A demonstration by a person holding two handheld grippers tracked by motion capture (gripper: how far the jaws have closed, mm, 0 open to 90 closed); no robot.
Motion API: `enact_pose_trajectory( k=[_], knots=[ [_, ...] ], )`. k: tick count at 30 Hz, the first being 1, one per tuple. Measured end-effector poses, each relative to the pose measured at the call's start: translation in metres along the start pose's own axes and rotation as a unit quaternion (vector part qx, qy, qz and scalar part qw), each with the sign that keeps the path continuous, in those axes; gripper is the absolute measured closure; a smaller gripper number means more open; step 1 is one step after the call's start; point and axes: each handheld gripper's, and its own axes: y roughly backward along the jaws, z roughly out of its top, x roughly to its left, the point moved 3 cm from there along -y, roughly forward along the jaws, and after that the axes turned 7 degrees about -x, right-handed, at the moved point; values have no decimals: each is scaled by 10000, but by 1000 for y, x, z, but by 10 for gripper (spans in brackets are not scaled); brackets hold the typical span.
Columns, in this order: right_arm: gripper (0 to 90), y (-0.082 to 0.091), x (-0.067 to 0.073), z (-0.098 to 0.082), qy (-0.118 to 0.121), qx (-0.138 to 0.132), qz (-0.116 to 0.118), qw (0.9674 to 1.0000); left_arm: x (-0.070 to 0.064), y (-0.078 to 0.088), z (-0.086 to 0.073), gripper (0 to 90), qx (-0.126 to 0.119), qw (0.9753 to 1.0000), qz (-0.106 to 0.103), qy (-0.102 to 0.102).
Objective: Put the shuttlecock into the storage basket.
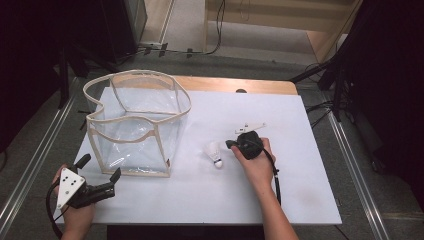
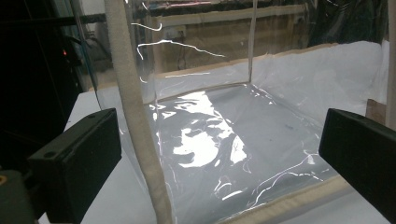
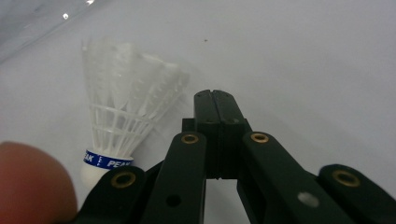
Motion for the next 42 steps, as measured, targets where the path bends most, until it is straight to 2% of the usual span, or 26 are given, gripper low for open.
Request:
enact_pose_trajectory(
  k=[9, 22, 31, 36, 42],
  knots=[
    [876, -6, 19, 9, 271, -7, 257, 9993, 0, 0, 0, 0, -3, 10000, -8, 6],
    [875, -12, 41, 12, 467, 44, 572, 9973, 0, 0, 0, 0, -3, 10000, -16, 7],
    [865, -9, 49, 15, 571, -26, 630, 9964, 0, 0, 0, 0, -3, 10000, -20, 7],
    [778, 0, 48, 17, 521, -119, 681, 9962, 0, 0, 0, 0, -2, 10000, -23, 9],
    [475, 12, 48, 15, 413, -118, 747, 9963, 0, 0, 0, 0, 1, 10000, -21, 13]
  ],
)
